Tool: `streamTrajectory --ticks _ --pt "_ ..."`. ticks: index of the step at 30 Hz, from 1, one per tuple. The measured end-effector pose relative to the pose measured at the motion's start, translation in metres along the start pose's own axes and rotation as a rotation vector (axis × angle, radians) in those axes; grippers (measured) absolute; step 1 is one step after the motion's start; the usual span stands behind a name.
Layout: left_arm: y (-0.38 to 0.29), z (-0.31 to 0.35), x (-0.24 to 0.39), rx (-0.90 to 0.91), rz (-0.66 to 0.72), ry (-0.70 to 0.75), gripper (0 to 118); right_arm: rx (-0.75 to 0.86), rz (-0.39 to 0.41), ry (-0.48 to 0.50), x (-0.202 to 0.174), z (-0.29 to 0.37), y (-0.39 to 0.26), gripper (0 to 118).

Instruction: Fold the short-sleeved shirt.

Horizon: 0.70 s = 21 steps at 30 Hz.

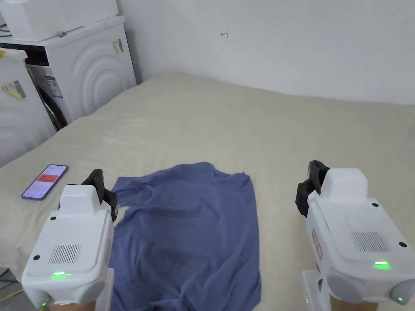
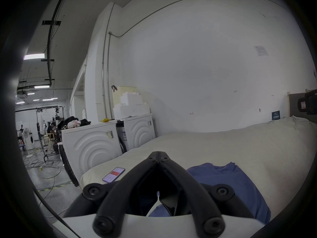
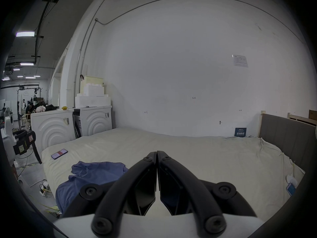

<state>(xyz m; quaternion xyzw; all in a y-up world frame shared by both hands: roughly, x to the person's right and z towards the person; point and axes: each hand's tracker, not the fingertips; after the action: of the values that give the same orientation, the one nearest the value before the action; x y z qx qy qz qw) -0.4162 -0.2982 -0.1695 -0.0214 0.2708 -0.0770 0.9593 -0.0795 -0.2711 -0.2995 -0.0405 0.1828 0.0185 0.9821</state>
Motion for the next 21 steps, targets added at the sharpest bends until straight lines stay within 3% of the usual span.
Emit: streamTrajectory --ticks 21 --pt "-0.006 -0.01 -0.007 -0.033 0.008 0.0 0 -0.014 0.028 0.022 -0.011 -0.009 0.0 1"
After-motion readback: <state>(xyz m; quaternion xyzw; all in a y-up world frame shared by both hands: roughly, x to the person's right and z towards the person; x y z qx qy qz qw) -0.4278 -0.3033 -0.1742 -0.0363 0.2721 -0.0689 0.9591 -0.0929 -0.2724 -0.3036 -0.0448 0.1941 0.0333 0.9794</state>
